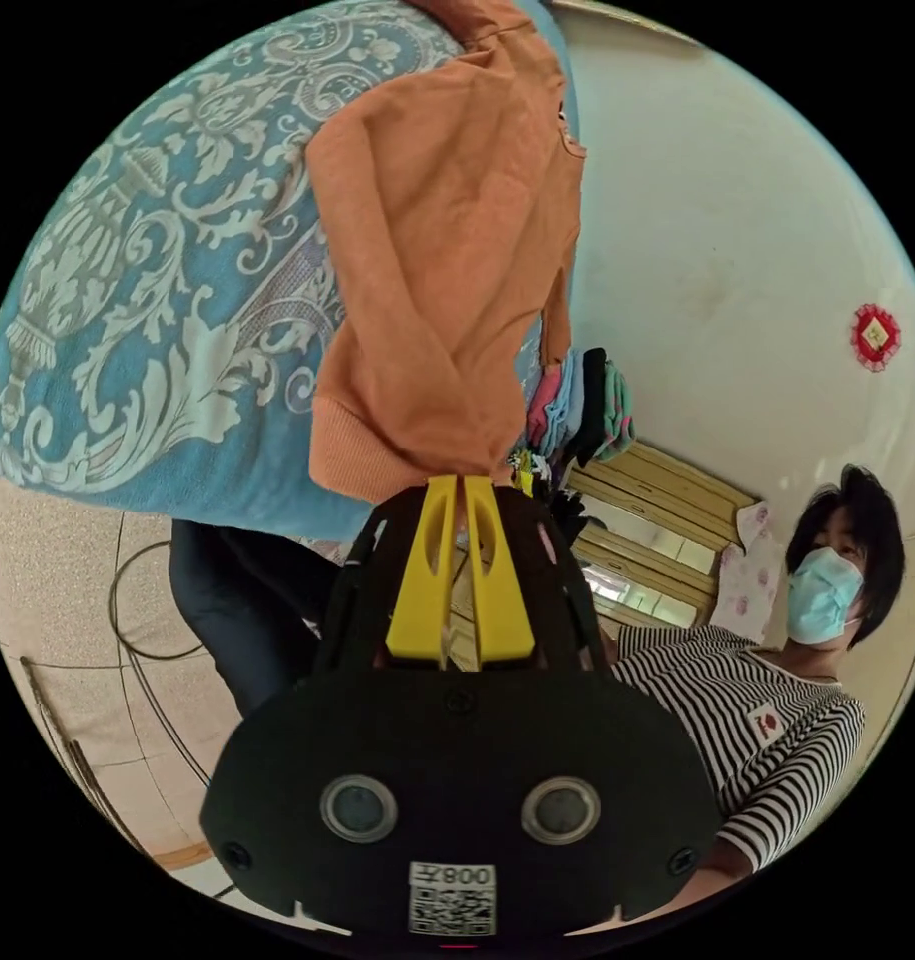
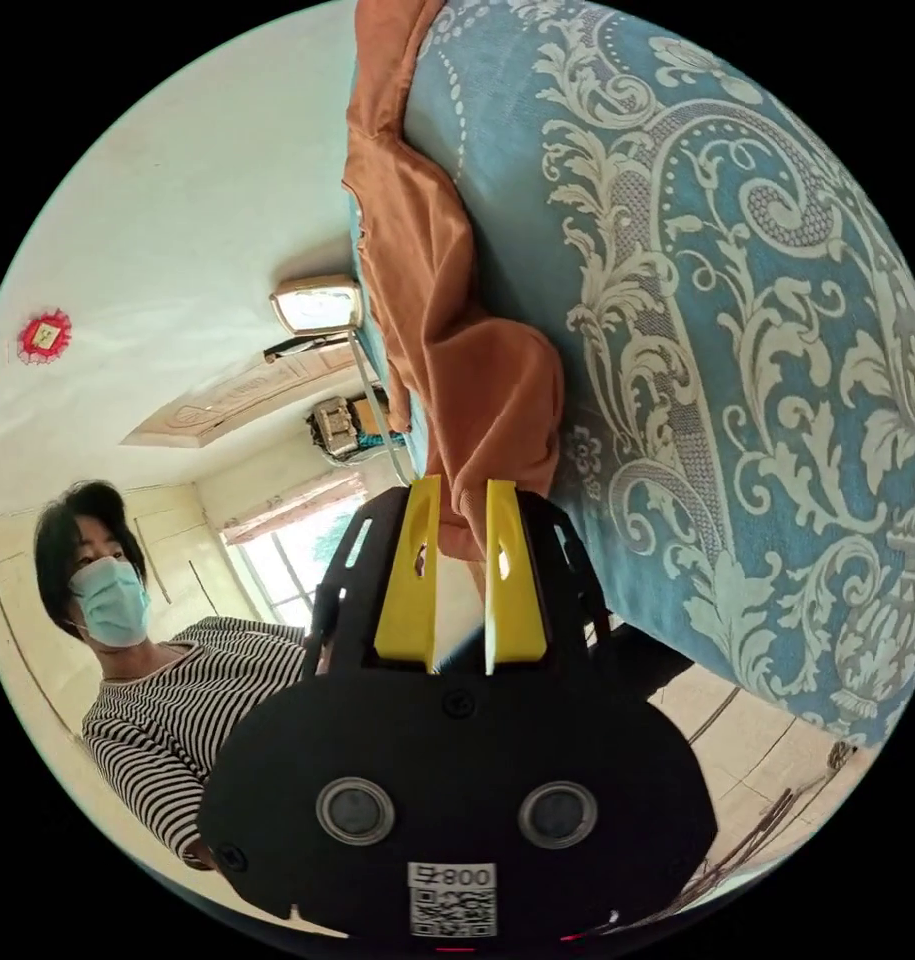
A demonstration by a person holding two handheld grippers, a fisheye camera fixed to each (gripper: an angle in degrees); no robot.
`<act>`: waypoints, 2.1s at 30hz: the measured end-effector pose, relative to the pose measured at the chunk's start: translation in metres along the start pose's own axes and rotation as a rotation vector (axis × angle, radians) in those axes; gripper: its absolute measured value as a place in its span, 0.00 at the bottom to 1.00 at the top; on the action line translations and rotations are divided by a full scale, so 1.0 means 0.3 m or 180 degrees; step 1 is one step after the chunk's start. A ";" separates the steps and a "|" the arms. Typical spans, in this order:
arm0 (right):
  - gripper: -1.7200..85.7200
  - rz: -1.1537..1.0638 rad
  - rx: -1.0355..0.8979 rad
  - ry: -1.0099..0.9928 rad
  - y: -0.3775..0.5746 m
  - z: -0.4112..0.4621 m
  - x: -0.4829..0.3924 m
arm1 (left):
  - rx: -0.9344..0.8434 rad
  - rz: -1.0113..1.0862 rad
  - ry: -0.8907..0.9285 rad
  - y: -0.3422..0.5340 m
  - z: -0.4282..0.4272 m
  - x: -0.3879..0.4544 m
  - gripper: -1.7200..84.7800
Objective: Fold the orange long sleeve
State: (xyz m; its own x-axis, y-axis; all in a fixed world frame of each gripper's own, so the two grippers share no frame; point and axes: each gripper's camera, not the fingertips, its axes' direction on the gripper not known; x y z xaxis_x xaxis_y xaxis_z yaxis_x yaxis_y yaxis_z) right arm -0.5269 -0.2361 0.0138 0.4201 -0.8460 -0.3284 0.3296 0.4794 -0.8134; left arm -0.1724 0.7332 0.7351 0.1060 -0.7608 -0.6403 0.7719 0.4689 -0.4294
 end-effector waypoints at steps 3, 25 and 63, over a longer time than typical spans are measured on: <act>0.08 -0.0417 0.0090 -0.0274 0.036 -0.042 -0.053 | 0.0226 0.0318 0.0205 0.014 -0.018 0.066 0.03; 0.12 -0.1149 0.0905 0.0574 0.668 -0.137 0.009 | 0.0160 0.1411 -0.2114 0.578 -0.053 0.156 0.09; 0.04 -0.1721 0.1210 0.2998 1.158 0.631 -0.710 | 0.0970 0.1021 0.0040 1.196 -0.782 0.141 0.04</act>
State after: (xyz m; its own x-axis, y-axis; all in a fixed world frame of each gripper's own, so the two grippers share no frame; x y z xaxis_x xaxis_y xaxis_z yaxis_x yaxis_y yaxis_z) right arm -0.3419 0.1549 -0.1077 -0.5997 -0.7246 -0.3395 0.5752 -0.0954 -0.8124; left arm -0.0379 0.9745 0.4046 0.3643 -0.5919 -0.7190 0.8509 0.5254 -0.0014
